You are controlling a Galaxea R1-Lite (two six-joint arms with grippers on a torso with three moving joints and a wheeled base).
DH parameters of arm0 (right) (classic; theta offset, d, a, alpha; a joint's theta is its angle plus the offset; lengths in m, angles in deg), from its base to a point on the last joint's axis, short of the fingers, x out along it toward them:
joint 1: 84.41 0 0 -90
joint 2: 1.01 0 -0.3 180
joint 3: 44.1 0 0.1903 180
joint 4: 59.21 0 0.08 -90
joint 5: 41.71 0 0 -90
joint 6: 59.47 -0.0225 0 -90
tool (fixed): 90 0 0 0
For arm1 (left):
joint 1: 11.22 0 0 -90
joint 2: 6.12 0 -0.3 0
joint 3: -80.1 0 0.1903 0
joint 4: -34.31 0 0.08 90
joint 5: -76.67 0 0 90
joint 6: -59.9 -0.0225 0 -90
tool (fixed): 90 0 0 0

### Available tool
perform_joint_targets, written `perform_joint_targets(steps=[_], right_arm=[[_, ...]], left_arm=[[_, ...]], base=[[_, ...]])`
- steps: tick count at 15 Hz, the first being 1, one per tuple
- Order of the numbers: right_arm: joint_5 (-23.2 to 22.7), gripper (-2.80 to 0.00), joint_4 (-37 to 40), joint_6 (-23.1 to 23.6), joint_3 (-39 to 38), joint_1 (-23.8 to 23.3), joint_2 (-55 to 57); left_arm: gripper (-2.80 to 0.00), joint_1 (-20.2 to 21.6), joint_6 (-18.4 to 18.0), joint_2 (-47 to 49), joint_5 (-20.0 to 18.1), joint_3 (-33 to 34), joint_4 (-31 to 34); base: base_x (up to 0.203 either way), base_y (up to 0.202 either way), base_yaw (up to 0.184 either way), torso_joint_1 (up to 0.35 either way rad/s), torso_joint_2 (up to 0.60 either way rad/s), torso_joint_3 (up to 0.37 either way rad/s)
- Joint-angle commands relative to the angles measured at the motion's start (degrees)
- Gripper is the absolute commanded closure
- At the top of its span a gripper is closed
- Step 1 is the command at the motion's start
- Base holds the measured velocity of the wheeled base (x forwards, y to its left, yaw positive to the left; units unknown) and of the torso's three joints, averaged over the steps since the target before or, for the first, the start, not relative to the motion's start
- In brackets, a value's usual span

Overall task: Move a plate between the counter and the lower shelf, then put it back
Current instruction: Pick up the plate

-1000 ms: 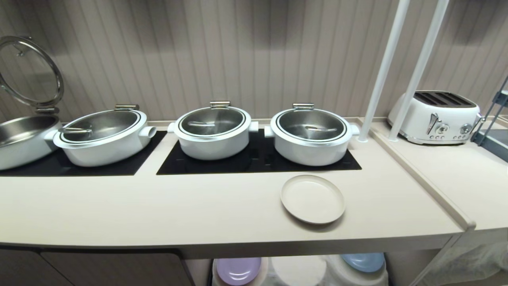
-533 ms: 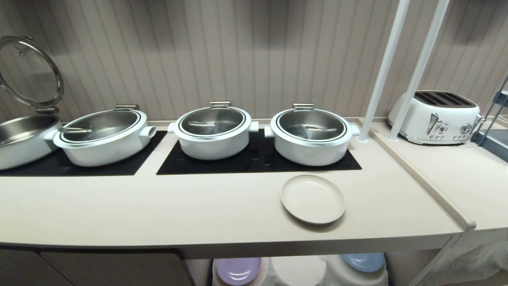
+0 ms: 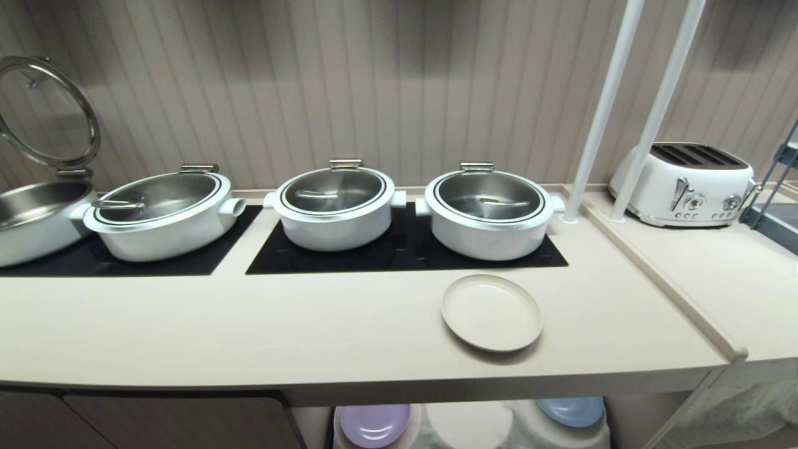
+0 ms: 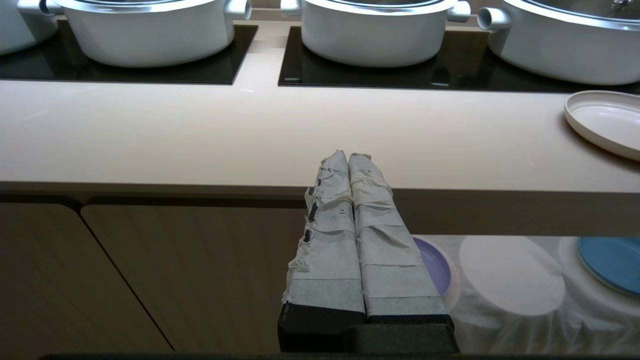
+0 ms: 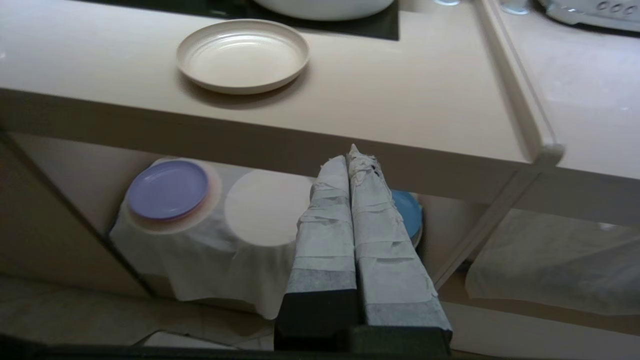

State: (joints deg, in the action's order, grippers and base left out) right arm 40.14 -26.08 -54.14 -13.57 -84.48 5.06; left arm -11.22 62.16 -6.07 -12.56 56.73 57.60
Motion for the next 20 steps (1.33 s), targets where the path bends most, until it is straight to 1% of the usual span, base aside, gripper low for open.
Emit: perform_joint_targets(steps=[1,4,7,10,12,14,16,18,20], right_arm=[[-2.5,0.00,0.4,-0.1,2.5,-0.2,8.1],[-3.1,0.00,-1.6,0.0,4.4,-0.4,21.4],[-3.9,0.00,-7.9,1.1,7.5,-0.4,37.4],[-5.9,0.00,-12.2,2.6,16.9,-0.3,52.5],[-6.7,0.00,-12.2,5.9,23.5,0.1,60.7],[-7.0,0.00,-9.5,7.9,32.8,1.5,68.6],[-7.1,0.00,-3.8,8.6,41.4,3.6,75.7],[-7.1,0.00,6.2,8.9,49.2,6.0,81.8],[-7.1,0.00,14.6,8.9,53.6,7.6,87.1]], left_arm=[[0.00,0.0,0.0,0.0,0.0,0.0,0.0],[0.00,0.0,0.0,0.0,0.0,0.0,0.0],[0.00,0.0,0.0,0.0,0.0,0.0,0.0],[0.00,0.0,0.0,0.0,0.0,0.0,0.0],[0.00,0.0,0.0,0.0,0.0,0.0,0.0],[0.00,0.0,0.0,0.0,0.0,0.0,0.0],[0.00,0.0,0.0,0.0,0.0,0.0,0.0],[0.00,0.0,0.0,0.0,0.0,0.0,0.0],[0.00,0.1,0.0,0.0,0.0,0.0,0.0]], base=[[0.000,0.000,0.000,0.000,0.00,0.000],[0.000,0.000,0.000,0.000,0.00,0.000],[0.000,0.000,0.000,0.000,0.00,0.000],[0.000,0.000,0.000,0.000,0.00,0.000],[0.000,0.000,0.000,0.000,0.00,0.000],[0.000,0.000,0.000,0.000,0.00,0.000],[0.000,0.000,0.000,0.000,0.00,0.000],[0.000,0.000,0.000,0.000,0.00,0.000],[0.000,0.000,0.000,0.000,0.00,0.000]])
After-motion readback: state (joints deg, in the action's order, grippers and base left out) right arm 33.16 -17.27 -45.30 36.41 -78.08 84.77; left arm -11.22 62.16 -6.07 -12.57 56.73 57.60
